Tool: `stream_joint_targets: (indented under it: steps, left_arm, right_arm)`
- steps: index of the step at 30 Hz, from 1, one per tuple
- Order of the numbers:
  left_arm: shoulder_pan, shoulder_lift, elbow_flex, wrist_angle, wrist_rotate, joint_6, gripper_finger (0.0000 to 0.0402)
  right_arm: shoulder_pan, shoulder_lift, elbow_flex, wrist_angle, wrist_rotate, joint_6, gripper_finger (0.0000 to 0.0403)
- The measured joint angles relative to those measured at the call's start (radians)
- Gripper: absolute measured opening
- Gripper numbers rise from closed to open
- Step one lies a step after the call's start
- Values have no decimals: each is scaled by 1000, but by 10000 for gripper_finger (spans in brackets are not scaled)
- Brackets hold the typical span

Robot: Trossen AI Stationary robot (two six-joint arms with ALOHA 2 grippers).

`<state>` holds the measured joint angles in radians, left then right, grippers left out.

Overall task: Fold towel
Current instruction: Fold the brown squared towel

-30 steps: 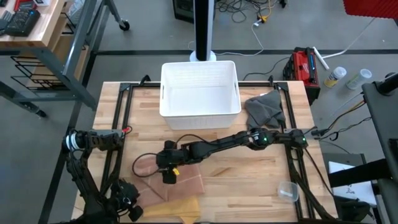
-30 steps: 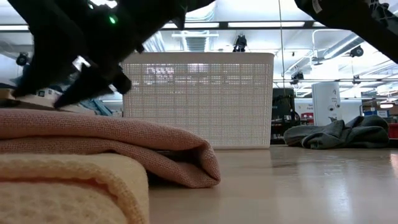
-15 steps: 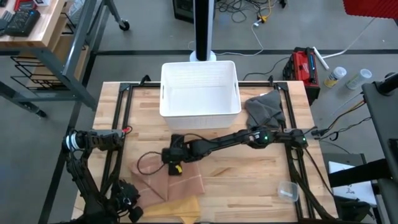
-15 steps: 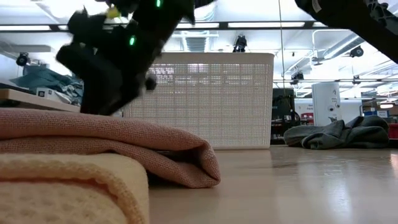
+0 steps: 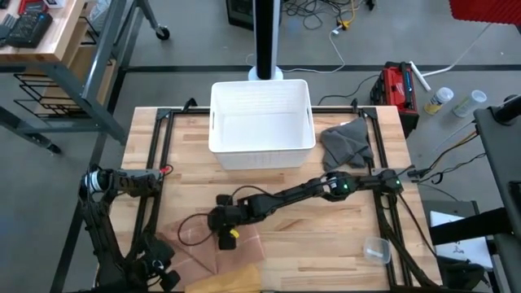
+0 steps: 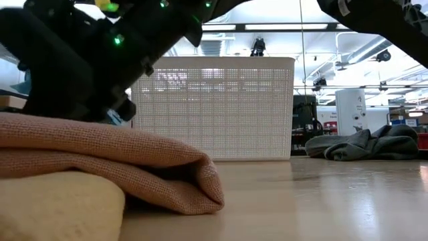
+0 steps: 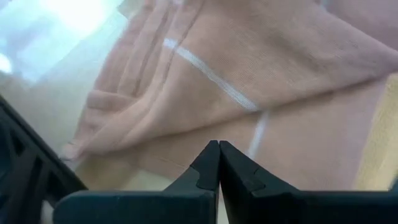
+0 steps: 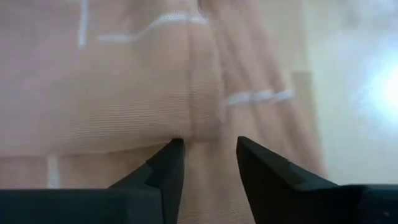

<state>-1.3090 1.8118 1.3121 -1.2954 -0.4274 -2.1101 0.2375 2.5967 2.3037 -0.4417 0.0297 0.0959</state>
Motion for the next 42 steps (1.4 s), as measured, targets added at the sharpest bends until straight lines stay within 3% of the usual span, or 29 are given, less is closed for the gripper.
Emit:
stream_joint_targets:
  steps: [6, 12, 16, 19, 24, 27, 30, 34, 42]
  left_arm:
    - [5, 1, 0, -23, -19, -9, 0]
    - [29, -16, 133, -282, -147, -74, 0]
    - [41, -56, 168, -238, -186, 63, 0]
    - [56, -61, 153, -184, -239, 103, 0]
    - [62, -46, 87, -44, -237, 153, 0]
    - [62, -37, 14, 133, -230, 212, 0]
    - [64, -35, -73, 340, -154, 255, 0]
    - [66, -34, -215, 566, -66, 227, 0]
    - [70, -36, -383, 721, -80, 101, 0]
  right_arm:
    - [25, -1, 9, 53, -4, 9, 110]
    - [95, -1, 5, 175, -13, -64, 82]
    - [129, -2, 10, 230, -13, -124, 60]
    - [137, -3, 10, 228, -11, -141, 45]
    - [133, -3, 10, 161, -12, -122, 28]
    - [128, -3, 10, 104, -11, -121, 23]
    - [121, -6, 10, 71, -13, -98, 24]
    - [106, -31, 9, 49, -63, -65, 20]
    - [60, -32, -51, -106, -62, -11, 2]
